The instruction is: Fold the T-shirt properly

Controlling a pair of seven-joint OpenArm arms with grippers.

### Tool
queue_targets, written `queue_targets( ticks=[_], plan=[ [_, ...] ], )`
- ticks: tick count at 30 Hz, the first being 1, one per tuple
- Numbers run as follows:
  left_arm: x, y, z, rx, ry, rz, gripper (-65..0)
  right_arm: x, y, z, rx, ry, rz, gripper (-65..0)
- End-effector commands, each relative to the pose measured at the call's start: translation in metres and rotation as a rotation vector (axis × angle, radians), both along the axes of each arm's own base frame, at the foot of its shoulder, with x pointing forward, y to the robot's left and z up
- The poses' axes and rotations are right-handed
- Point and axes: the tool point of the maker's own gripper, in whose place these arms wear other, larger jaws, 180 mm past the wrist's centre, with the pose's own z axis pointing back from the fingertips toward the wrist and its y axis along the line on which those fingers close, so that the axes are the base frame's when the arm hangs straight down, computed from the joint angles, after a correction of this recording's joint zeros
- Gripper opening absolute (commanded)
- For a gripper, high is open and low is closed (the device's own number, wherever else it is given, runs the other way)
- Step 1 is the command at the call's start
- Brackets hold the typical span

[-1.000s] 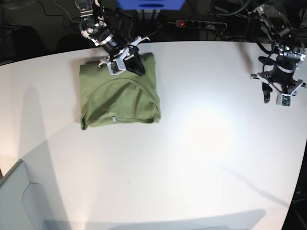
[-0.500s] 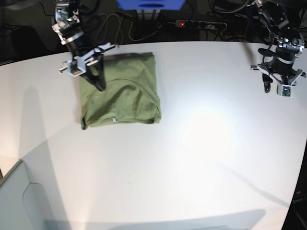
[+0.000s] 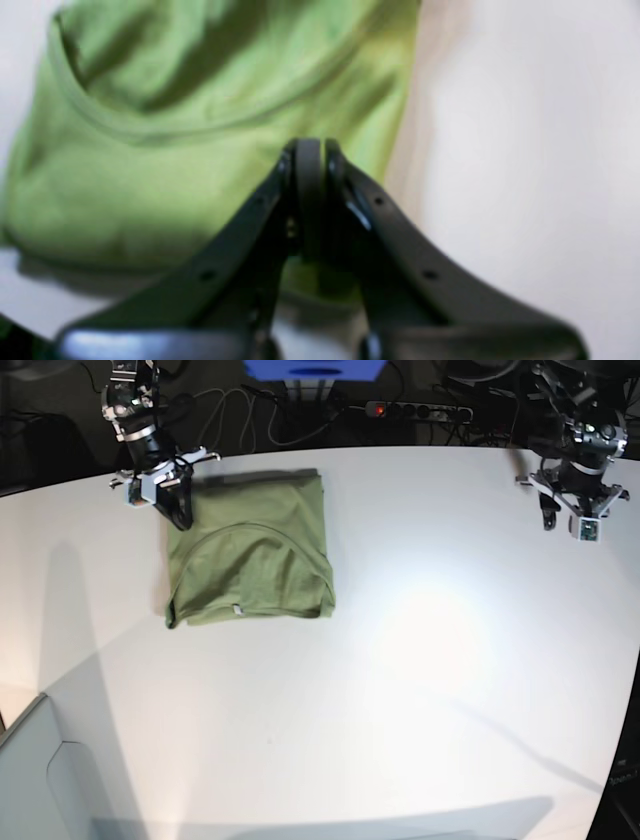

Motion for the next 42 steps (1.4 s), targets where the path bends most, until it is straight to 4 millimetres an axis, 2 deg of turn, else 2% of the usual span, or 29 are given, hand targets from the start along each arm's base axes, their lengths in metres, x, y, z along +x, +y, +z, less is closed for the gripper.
queue_targets(
  ticks=[1,4,7,10,13,15,18,22,28,30,33,37,42],
  plan=[
    [0.002,0.002,0.008,0.013,-0.027,-0.01,-41.2,-0.003,-0.004,0.011,0.011,-0.041,-0.013,-64.9],
    [-0.016,-0.004,-0.004,-0.008,0.017,0.0,-41.2,-0.011,-0.013,0.028,0.025,-0.104,-0.07,-64.9],
    [-0.041,-0.008,-0.012,-0.024,0.059,0.034,-42.7,-0.026,-0.034,0.05,0.063,-0.187,-0.186,-64.9],
    [-0.066,-0.012,-0.009,-0.024,0.072,0.089,-50.9,-0.05,-0.046,0.055,0.06,-0.168,-0.258,-64.8],
    [-0.092,-0.021,-0.004,-0.013,0.112,0.107,-62.8,-0.083,-0.048,0.05,0.037,-0.085,-0.267,-64.8],
    [-0.114,-0.027,-0.007,-0.013,0.165,0.108,-65.0,-0.106,-0.048,0.043,0.024,-0.015,-0.245,-64.8],
    [-0.147,-0.033,-0.02,-0.046,0.25,0.139,-65.0,-0.144,-0.031,0.015,0.062,0.125,-0.205,-64.8],
    [-0.184,-0.04,-0.054,-0.133,0.35,0.208,-65.0,-0.196,-0.006,-0.04,0.139,0.329,-0.193,-64.8],
    [-0.226,-0.052,-0.135,-0.324,0.531,0.251,-65.0,-0.238,0.016,-0.12,0.193,0.557,-0.122,-64.8],
    [-0.237,-0.057,-0.168,-0.4,0.608,0.255,-65.0,-0.242,0.017,-0.146,0.198,0.616,-0.13,-64.8],
    [-0.235,-0.068,-0.21,-0.513,0.608,0.275,-65.0,-0.238,0.015,-0.171,0.203,0.665,-0.152,-64.8],
    [-0.234,-0.092,-0.246,-0.596,0.55,0.283,-65.0,-0.23,0.014,-0.193,0.208,0.715,-0.17,-64.8],
    [-0.249,-0.111,-0.285,-0.493,0.578,0.266,-65.0,-0.236,0.01,-0.22,0.21,0.827,-0.209,-64.8]
  ],
)
